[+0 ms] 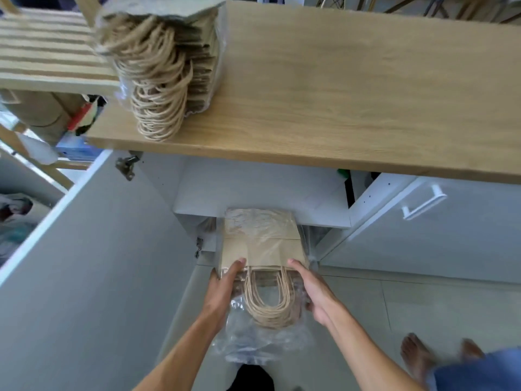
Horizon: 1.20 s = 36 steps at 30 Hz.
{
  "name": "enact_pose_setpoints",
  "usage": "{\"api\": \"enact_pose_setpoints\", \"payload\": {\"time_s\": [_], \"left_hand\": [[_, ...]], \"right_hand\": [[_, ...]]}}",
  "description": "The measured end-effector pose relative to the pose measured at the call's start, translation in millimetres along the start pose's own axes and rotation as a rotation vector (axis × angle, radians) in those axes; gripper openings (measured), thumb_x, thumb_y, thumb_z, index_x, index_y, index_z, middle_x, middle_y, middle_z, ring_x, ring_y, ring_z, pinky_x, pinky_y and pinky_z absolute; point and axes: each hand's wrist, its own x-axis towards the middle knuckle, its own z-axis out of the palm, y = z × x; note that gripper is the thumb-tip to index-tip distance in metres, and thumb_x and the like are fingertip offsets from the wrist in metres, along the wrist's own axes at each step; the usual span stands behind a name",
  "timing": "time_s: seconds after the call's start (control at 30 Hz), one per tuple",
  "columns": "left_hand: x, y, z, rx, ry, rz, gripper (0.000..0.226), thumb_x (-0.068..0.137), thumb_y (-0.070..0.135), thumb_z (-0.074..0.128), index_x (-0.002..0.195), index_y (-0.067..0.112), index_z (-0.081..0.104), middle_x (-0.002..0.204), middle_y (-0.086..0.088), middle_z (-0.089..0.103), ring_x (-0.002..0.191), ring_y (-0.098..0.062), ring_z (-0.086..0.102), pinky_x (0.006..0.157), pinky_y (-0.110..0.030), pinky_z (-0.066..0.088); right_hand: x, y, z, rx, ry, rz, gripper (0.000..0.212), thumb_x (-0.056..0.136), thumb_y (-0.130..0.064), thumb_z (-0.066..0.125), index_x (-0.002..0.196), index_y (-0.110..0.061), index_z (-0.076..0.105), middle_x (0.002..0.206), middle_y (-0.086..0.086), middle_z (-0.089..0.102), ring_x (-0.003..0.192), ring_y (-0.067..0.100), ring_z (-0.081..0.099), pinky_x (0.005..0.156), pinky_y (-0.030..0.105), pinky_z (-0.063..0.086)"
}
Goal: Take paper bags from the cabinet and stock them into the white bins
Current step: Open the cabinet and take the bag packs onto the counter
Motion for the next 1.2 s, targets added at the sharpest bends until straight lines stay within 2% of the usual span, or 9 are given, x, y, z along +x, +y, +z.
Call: {"api": "enact_pose_setpoints", "payload": {"time_s": [0.1,0.17,0.3,0.43,0.6,0.8,0.93,1.07,1.2], "left_hand": [[-42,11,-6,0.005,-0.019,0.036,0.048,0.087,0.042,0.071,0.110,0.000,0.065,0.096,-0.011,0.076,0.073,-0.016,0.067,0.062,-0.023,0.047],[-68,21,-16,0.022,-0.032,0.044,0.051,0.087,0.038,0.072,0.117,0.000,0.058,0.095,-0.007,0.073,0.072,-0.015,0.066,0.059,-0.022,0.049],[-117,37,-37,0.041,-0.060,0.056,0.055,0.084,0.036,0.076,0.121,0.000,0.056,0.092,-0.007,0.072,0.065,-0.012,0.066,0.051,-0.018,0.050],[-152,49,-55,0.031,-0.125,0.084,0.060,0.080,0.039,0.079,0.119,-0.001,0.057,0.085,-0.008,0.072,0.058,-0.010,0.065,0.049,-0.018,0.048],[-187,80,-68,0.040,-0.194,0.153,0.096,0.058,0.060,0.084,0.126,-0.003,0.057,0.104,-0.016,0.072,0.073,-0.016,0.068,0.054,-0.020,0.053],[-216,139,-42,0.047,-0.291,0.257,0.072,0.078,0.049,0.077,0.131,0.006,0.056,0.122,-0.013,0.067,0.109,-0.025,0.064,0.075,-0.027,0.049],[-219,175,-16,0.074,-0.343,0.321,0.048,0.088,0.040,0.069,0.123,0.007,0.063,0.110,-0.007,0.073,0.098,-0.018,0.067,0.070,-0.023,0.045],[-206,212,8,0.088,-0.351,0.363,0.045,0.086,0.045,0.070,0.115,0.011,0.066,0.107,-0.004,0.071,0.092,-0.017,0.065,0.068,-0.024,0.045],[-175,252,37,0.109,-0.315,0.368,0.051,0.082,0.051,0.072,0.115,0.013,0.064,0.102,-0.001,0.072,0.086,-0.011,0.063,0.066,-0.021,0.046]], "right_hand": [[-46,3,-2,0.044,-0.007,-0.013,0.119,0.032,-0.081,0.082,0.137,-0.027,0.060,0.116,0.003,0.068,0.100,0.020,0.062,0.103,0.046,0.039],[-82,0,-2,0.064,-0.024,-0.030,0.102,0.046,-0.075,0.082,0.133,-0.025,0.063,0.094,-0.002,0.065,0.079,0.012,0.058,0.100,0.042,0.042],[-143,2,-1,0.085,-0.004,-0.072,0.078,0.069,-0.063,0.080,0.136,-0.026,0.062,0.123,0.003,0.067,0.099,0.016,0.061,0.094,0.036,0.040],[-185,6,5,0.087,0.032,-0.122,0.125,0.038,-0.084,0.081,0.145,-0.028,0.052,0.139,0.005,0.059,0.119,0.024,0.057,0.107,0.046,0.038],[-227,-8,5,0.084,0.021,-0.206,0.130,0.035,-0.086,0.081,0.148,-0.032,0.049,0.154,0.004,0.048,0.136,0.026,0.049,0.117,0.054,0.032],[-273,-62,-14,0.123,0.142,-0.337,0.131,0.040,-0.085,0.079,0.150,-0.025,0.044,0.154,0.009,0.046,0.137,0.030,0.048,0.114,0.049,0.036],[-266,-98,-37,0.133,0.141,-0.369,0.119,0.036,-0.085,0.082,0.135,-0.023,0.059,0.133,0.004,0.065,0.120,0.026,0.062,0.109,0.049,0.045],[-278,-148,-50,0.145,0.116,-0.406,0.080,0.069,-0.065,0.081,0.130,-0.018,0.061,0.121,0.005,0.068,0.109,0.024,0.065,0.103,0.045,0.049],[-251,-199,-63,0.159,0.069,-0.428,0.060,0.076,-0.056,0.080,0.123,-0.020,0.070,0.108,0.005,0.076,0.095,0.022,0.069,0.087,0.040,0.055]]}}
